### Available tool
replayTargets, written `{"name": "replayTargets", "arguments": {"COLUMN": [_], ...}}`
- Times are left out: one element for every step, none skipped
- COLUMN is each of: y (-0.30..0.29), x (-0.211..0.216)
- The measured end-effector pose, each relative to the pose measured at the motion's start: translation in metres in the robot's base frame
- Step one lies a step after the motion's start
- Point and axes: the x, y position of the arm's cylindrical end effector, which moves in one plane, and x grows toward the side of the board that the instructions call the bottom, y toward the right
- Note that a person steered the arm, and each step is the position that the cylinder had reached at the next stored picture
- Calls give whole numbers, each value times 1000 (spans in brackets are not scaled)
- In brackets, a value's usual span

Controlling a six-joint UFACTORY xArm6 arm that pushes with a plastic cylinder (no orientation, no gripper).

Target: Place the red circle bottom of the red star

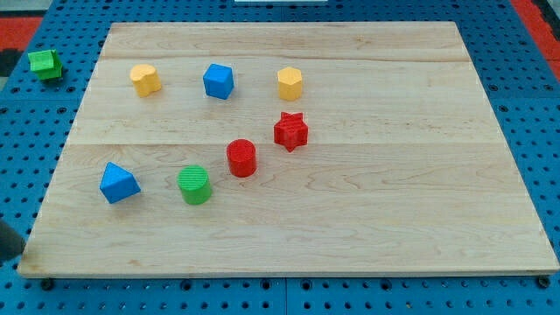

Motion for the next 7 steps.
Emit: {"name": "replayTargets", "arguments": {"y": [6, 22, 109, 158, 198, 231, 237], "x": [-76, -140, -151, -147, -145, -140, -122]}}
